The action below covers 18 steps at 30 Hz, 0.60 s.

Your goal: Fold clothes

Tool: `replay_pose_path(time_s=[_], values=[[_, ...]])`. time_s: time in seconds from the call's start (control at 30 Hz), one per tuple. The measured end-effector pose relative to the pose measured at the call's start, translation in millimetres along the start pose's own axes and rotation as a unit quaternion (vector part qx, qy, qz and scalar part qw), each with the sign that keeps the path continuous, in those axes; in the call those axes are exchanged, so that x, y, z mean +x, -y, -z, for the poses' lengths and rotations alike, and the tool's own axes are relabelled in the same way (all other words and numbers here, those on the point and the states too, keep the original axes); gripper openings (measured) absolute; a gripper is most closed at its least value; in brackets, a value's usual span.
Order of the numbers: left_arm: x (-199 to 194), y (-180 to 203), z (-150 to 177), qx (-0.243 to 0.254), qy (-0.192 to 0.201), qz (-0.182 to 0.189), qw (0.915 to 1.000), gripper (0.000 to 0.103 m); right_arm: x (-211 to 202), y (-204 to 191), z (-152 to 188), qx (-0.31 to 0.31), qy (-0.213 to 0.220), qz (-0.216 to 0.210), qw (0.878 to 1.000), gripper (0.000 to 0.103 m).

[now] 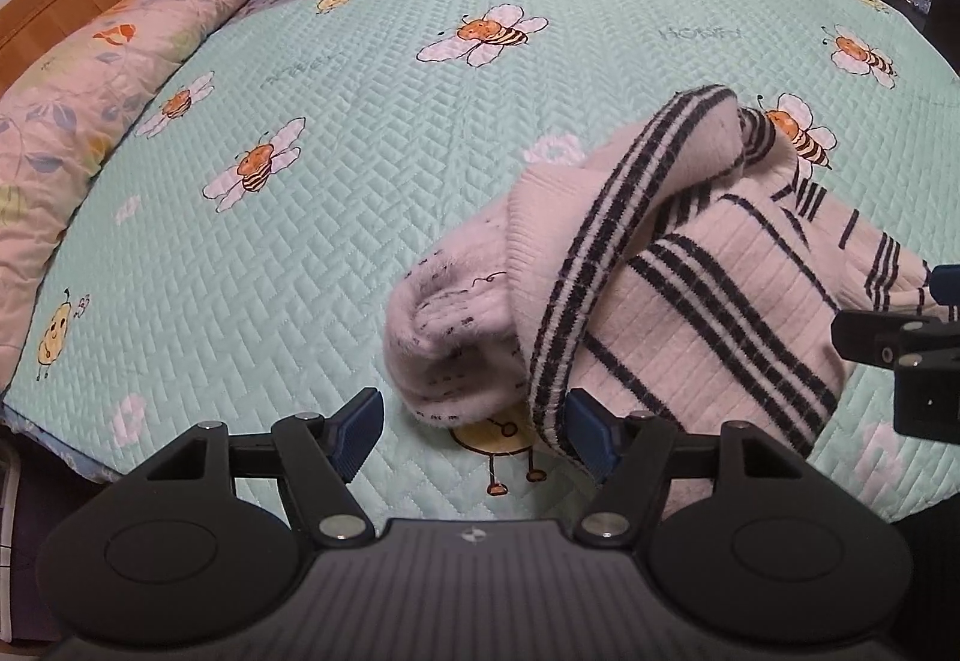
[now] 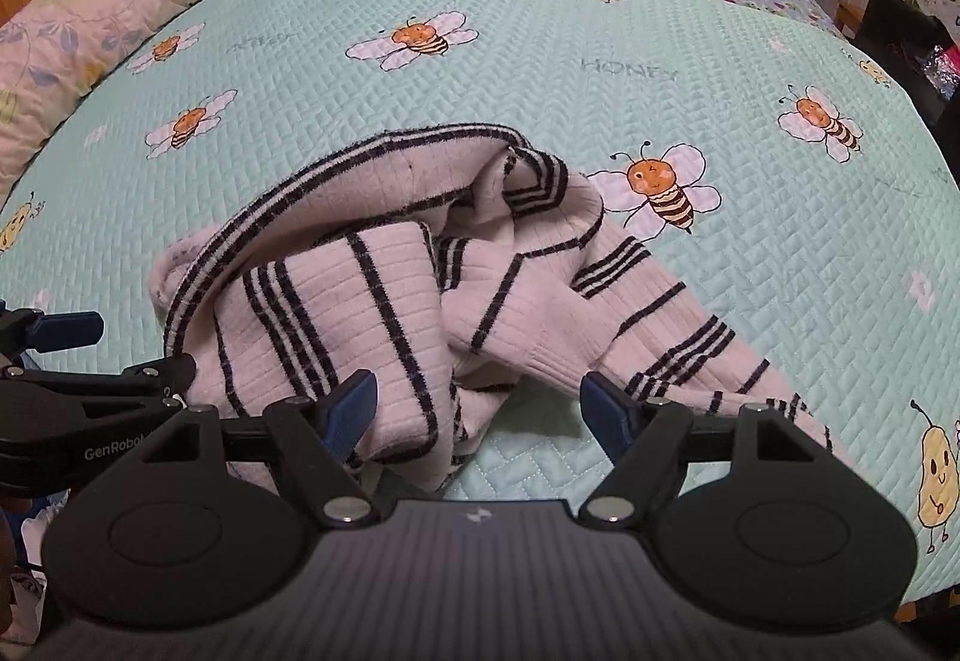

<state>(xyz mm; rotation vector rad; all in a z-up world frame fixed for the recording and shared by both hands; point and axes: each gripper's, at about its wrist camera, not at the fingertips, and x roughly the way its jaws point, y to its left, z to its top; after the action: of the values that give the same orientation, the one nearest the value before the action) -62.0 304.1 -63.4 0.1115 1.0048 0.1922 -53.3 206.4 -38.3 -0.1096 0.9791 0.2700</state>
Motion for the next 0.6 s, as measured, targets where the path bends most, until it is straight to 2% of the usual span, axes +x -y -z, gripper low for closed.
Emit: replay_pose_path(time_s=[0.6], values=[[2.9, 9.3, 1.5, 0.017, -0.009, -0.002, 0.9998, 0.069, 1.0, 4.9, 1.6, 0.005, -0.005, -0.002, 1.0, 0.076]])
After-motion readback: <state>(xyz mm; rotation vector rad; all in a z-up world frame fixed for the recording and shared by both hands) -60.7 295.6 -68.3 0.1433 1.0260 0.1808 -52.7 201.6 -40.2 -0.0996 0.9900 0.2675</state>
